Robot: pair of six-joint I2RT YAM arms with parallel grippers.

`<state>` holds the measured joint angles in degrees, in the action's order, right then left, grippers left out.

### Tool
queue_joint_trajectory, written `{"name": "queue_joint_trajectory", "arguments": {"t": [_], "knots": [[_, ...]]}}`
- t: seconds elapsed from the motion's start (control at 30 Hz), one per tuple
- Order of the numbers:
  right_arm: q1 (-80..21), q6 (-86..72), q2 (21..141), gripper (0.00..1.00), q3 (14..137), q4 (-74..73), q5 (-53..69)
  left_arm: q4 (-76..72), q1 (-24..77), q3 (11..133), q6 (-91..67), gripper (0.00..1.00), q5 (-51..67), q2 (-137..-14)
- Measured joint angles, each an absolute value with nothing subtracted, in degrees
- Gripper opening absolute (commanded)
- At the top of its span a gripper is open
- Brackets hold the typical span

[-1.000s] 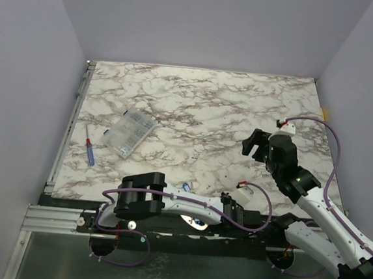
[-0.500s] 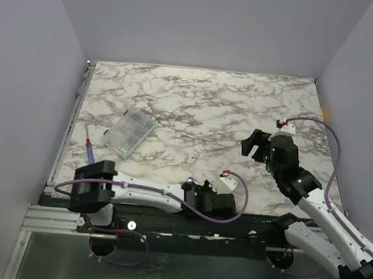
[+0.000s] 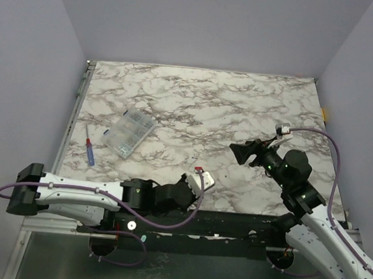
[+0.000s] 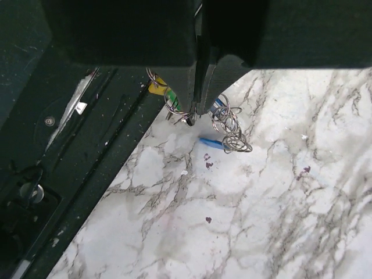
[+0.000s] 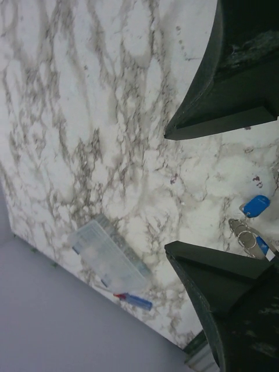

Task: Put the keys on the keyring

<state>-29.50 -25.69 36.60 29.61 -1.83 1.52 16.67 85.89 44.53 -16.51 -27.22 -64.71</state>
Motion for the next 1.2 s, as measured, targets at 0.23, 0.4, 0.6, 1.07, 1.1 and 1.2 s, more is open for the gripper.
{"name": "queue_joint_trajectory", "arguments": {"t": [0.23, 0.4, 0.6, 1.07, 1.1, 1.2], "knots": [[-29.5, -23.5, 31.7, 0.72, 25.7, 10.0, 17.0, 9.0, 85.9, 35.5, -7.4, 0.00, -26.4, -44.6], [-29.5, -23.6, 31.7, 0.64, 22.9, 22.1, 31.6, 4.9, 85.9, 32.5, -1.7, 0.00, -26.4, -32.7], [-29.6, -29.2, 44.2, 0.57, 21.0, 40.4, 46.5, 2.6, 85.9, 32.2, 2.9, 0.00, -26.1, -26.7], [-46.4, -14.7, 55.2, 0.52, 25.2, 47.0, 49.7, 2.1, 85.9, 33.7, 2.9, 0.00, -23.0, -26.0], [-46.6, -13.7, 55.9, 0.51, 25.2, 47.0, 49.4, 2.5, 85.9, 34.1, 2.8, 0.00, -22.7, -25.9], [-47.2, -11.6, 58.1, 0.46, 25.3, 46.9, 48.7, 3.1, 85.9, 35.2, 2.3, 0.00, -21.5, -25.1]]}}
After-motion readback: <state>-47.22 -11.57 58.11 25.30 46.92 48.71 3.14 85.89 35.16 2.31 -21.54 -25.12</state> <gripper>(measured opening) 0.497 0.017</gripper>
